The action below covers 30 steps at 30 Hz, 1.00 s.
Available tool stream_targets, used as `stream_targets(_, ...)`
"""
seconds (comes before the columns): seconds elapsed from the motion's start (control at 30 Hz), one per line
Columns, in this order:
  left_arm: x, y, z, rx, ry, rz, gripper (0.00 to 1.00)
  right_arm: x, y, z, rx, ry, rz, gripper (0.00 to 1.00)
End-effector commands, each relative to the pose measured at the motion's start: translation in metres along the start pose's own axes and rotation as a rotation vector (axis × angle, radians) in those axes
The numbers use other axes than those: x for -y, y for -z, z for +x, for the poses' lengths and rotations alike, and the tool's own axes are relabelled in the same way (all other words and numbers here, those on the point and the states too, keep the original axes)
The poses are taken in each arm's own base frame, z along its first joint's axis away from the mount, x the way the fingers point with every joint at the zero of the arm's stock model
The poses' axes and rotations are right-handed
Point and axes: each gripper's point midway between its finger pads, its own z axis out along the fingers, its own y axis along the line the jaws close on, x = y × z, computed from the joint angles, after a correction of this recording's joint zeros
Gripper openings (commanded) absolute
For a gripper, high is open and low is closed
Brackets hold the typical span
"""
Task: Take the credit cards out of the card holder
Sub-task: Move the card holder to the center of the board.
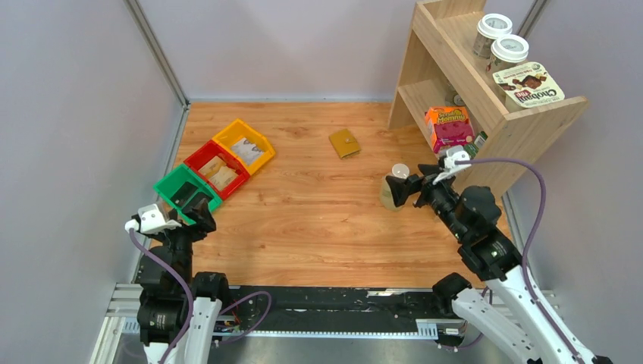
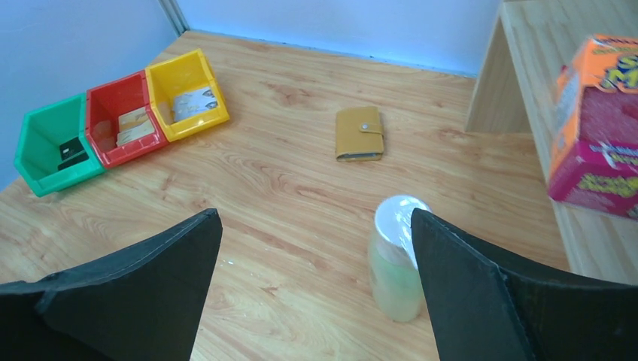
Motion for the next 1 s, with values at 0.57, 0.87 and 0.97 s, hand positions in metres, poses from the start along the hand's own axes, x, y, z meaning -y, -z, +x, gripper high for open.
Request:
stream_targets(0.57,-0.010,0.012,-0.008,0.045,0.044,-0.043,0.86,-0.010,-0.251,0.110,-0.600,-0.116,0.115,1.00)
stream_targets(0.87,-0.009,0.011,-0.006,0.038,0.045,-0.040,0.86,0.040,-0.334,0.172,-0.632,0.038,0.319,1.00)
stream_targets(0.97,-0.009,0.011,-0.006,0.037,0.045,-0.041,0.86,0.049,-0.345,0.191,-0.669,0.035,0.328,1.00)
